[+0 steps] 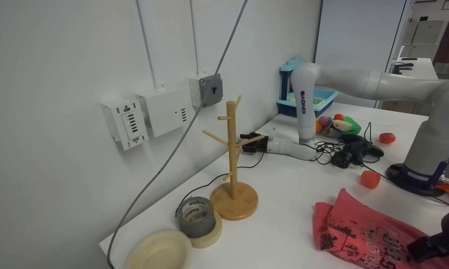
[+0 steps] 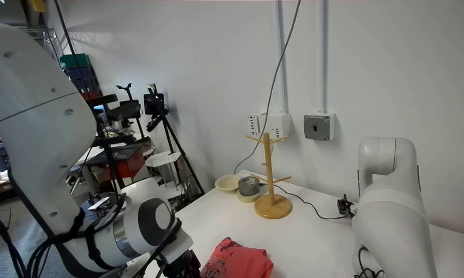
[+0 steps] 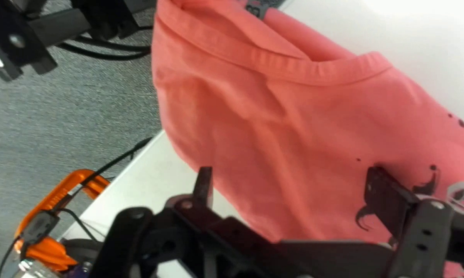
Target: Fold the shirt
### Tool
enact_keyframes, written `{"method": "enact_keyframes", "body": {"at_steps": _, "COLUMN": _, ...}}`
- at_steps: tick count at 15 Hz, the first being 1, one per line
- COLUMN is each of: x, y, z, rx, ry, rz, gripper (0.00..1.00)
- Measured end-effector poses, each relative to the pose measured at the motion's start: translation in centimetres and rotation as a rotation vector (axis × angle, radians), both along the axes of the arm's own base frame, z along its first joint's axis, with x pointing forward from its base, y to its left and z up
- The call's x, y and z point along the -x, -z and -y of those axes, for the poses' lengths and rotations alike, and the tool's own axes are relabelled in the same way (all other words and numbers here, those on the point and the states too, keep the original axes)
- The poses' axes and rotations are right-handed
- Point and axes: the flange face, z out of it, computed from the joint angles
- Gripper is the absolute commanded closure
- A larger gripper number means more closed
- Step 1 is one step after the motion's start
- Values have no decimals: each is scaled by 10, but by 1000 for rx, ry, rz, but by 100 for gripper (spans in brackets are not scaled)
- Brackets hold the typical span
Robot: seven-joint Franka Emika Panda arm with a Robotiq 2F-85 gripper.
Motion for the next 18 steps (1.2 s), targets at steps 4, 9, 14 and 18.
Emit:
{"method": "enact_keyframes", "body": {"at_steps": 4, "x": 2, "y": -9, "z": -2, "rx": -50, "ry": -185, "rz": 71, "gripper": 0}}
{"method": "enact_keyframes", "body": {"at_steps": 9, "x": 4, "y": -21, "z": -4, "rx": -104, "ry": -420, "rz": 103, "gripper": 0}}
{"method": "enact_keyframes", "body": {"at_steps": 14, "x": 5, "y": -21, "z": -3, "rx": -109, "ry": -441, "rz": 102, "gripper": 0}}
{"method": "enact_keyframes", "body": {"at_steps": 18, "x": 5, "y": -21, "z": -4, "rx": -108, "ry": -443, "rz": 102, "gripper": 0}}
